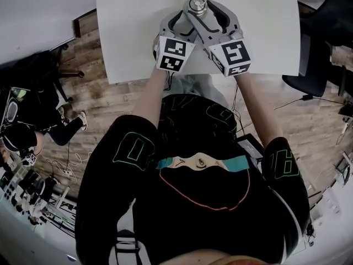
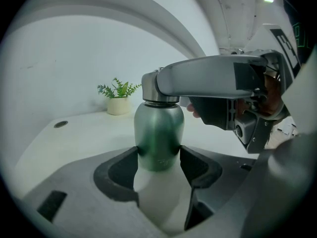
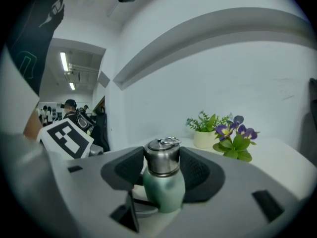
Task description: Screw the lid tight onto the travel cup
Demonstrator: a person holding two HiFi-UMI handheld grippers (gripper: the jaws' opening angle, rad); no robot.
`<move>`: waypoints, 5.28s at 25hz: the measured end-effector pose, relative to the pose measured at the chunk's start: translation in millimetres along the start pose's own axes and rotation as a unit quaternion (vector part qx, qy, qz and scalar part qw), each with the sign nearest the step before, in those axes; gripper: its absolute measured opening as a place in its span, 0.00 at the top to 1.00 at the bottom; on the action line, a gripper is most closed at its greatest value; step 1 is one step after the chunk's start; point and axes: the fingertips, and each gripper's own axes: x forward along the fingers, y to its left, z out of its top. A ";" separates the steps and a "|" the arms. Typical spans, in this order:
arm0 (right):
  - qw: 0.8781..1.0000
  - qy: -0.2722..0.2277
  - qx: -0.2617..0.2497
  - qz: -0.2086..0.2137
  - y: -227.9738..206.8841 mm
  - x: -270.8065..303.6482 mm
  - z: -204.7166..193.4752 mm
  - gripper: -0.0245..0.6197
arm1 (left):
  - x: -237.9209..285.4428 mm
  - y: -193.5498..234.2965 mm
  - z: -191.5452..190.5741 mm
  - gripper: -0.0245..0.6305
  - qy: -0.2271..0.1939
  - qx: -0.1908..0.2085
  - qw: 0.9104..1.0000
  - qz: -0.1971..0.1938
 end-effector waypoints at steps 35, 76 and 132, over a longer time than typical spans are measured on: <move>0.992 -0.005 0.014 0.127 3.9 -8.1 10.4 0.62 | -5.6 -2.7 -1.5 0.54 0.005 -0.007 1.000 -0.004; 0.955 0.035 -0.011 0.295 2.6 -10.5 11.5 0.64 | -4.8 -5.0 -4.5 0.54 0.010 0.000 1.000 0.006; 0.956 -0.001 0.004 0.293 7.1 -4.9 10.2 0.60 | -5.7 -5.1 -4.9 0.54 0.013 0.003 1.000 0.005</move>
